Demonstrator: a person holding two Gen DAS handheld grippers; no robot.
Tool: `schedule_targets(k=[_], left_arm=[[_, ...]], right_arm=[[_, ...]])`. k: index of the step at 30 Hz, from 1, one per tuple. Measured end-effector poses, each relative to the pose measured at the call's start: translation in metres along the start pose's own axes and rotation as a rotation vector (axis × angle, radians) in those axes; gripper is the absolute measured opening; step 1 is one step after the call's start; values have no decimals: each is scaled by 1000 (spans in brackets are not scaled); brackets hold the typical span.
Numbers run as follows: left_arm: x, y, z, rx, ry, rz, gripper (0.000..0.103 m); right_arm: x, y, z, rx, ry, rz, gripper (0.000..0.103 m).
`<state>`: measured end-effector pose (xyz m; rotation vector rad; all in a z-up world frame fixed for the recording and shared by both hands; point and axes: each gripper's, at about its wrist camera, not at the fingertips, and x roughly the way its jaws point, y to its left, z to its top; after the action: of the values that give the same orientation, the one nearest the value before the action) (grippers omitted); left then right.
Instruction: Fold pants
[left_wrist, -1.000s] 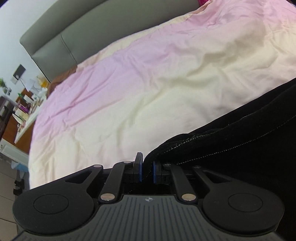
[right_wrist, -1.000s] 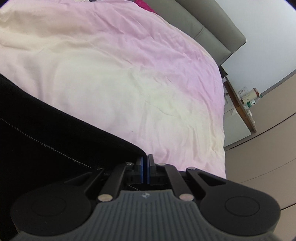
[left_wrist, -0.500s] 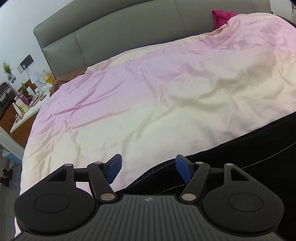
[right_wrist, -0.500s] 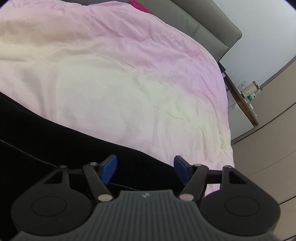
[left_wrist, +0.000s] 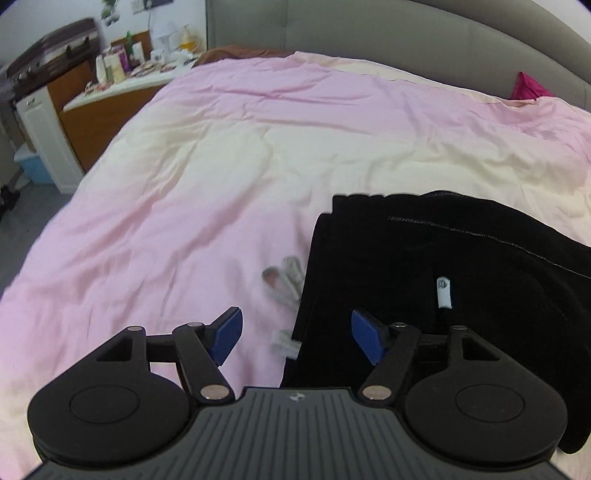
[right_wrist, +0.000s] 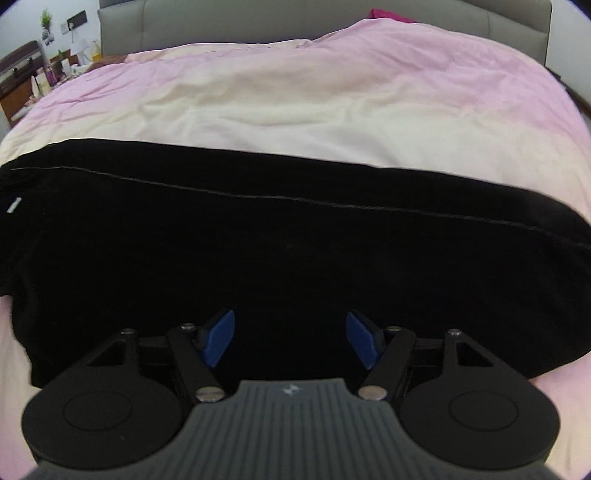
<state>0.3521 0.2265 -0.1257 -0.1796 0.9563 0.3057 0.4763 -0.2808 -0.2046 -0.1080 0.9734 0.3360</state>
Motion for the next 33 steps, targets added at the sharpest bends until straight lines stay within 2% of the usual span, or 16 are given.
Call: schedule_targets(k=[5, 10, 15, 16, 17, 20, 21, 22, 24, 26, 28, 31, 33], left_arm=[[8, 29, -31, -155, 34, -131, 83], [26, 50, -56, -394, 67, -277, 88], [39, 56, -56, -500, 53, -329, 91], [41, 56, -54, -508, 52, -324, 89], [44, 55, -51, -513, 51, -323, 80], [43, 47, -38, -478, 47, -278, 60], [41, 42, -33, -444, 41, -256, 51], [36, 38, -27, -404, 36, -234, 47], [24, 29, -12, -327, 7, -199, 29], [13, 23, 4, -265, -16, -168, 26], [13, 11, 15, -171, -28, -116, 25], [25, -3, 17, -74, -1, -50, 25], [28, -3, 16, -62, 3, -34, 25]], right_arm=[[-7, 65, -23, 87, -8, 92, 64], [-29, 110, -62, 185, -13, 168, 64], [-25, 155, -87, 230, 4, 238, 63], [-20, 164, -89, 225, 15, 241, 63], [-16, 175, -92, 227, 29, 235, 63], [-2, 195, -100, 234, 45, 210, 62], [-2, 201, -100, 220, 20, 192, 55], [-4, 206, -95, 201, -11, 179, 47], [-12, 215, -88, 177, -52, 165, 47], [-26, 219, -80, 156, -97, 177, 44], [-36, 223, -76, 127, -118, 196, 44], [-30, 230, -76, 60, -107, 177, 40], [-24, 231, -75, 55, -91, 186, 34]])
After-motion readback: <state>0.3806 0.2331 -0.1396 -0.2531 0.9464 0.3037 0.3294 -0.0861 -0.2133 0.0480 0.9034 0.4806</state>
